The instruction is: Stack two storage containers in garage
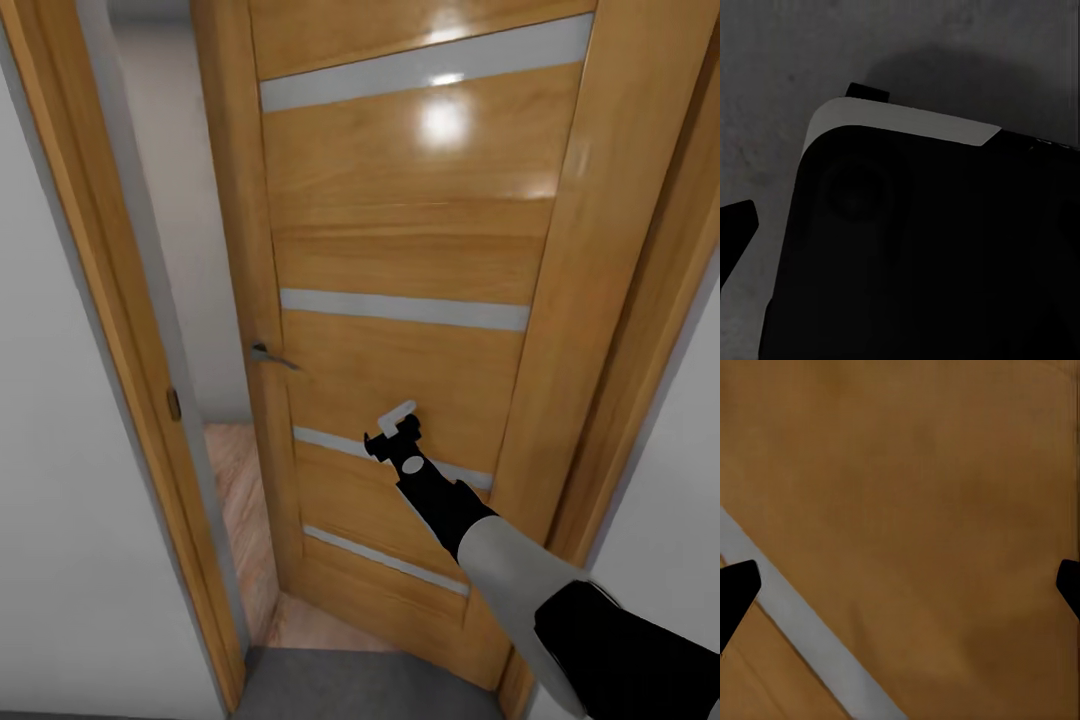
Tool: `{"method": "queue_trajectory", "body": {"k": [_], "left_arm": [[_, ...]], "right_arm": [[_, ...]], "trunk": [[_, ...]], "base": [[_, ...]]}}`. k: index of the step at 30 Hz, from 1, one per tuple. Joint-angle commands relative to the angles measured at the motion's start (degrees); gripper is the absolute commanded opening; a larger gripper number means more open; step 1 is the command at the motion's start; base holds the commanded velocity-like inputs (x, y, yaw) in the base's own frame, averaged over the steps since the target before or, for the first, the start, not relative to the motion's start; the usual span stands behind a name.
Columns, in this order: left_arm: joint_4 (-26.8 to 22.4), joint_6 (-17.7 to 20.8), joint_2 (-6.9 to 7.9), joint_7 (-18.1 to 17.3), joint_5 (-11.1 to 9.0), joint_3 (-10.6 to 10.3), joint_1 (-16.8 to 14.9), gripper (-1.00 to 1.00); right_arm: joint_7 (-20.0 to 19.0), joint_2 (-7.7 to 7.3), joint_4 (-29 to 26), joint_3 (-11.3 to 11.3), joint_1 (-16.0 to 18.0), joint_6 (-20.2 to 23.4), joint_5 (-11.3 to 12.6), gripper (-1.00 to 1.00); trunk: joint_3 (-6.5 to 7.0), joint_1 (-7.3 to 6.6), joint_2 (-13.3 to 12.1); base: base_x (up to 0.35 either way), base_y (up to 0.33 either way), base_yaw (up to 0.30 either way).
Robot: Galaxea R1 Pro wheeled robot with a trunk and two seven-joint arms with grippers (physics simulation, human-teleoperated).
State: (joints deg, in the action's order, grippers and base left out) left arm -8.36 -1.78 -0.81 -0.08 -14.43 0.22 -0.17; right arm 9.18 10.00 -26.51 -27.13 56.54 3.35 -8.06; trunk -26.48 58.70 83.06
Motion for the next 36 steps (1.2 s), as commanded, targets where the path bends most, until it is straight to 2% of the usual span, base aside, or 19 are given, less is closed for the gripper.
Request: {"method": "queue_trajectory", "body": {"k": [1, 9, 18, 36], "left_arm": [[0.0, -0.2, 0.00, 0.0, -0.3, 0.0, 0.0, 1.00], [0.0, -0.2, -0.07, 0.0, -0.3, -0.1, 0.0, 1.00], [0.0, -0.2, -0.07, 0.0, -0.2, -0.3, 0.0, 1.00], [0.0, -0.2, -0.07, 0.0, -0.2, -0.4, 0.0, 1.00]], "right_arm": [[0.9, 0.00, -0.1, -0.3, 0.1, 0.3, -1.1, 1.00], [1.4, 0.00, 0.4, -0.6, 0.1, -0.2, -1.1, 1.00], [4.9, 0.00, 0.8, -0.6, 0.1, -0.2, -1.0, 1.00], [5.1, 0.00, 0.8, -0.6, 0.1, -0.6, -1.2, 1.00]], "trunk": [[-0.04, 0.02, 0.0], [-0.04, 0.02, 0.0], [-0.04, 0.02, 0.0], [-0.04, 0.02, 0.0]], "base": [[0.245, 0.000, 0.000], [0.248, 0.000, 0.000], [0.228, 0.000, 0.000], [0.210, 0.000, 0.000]]}}
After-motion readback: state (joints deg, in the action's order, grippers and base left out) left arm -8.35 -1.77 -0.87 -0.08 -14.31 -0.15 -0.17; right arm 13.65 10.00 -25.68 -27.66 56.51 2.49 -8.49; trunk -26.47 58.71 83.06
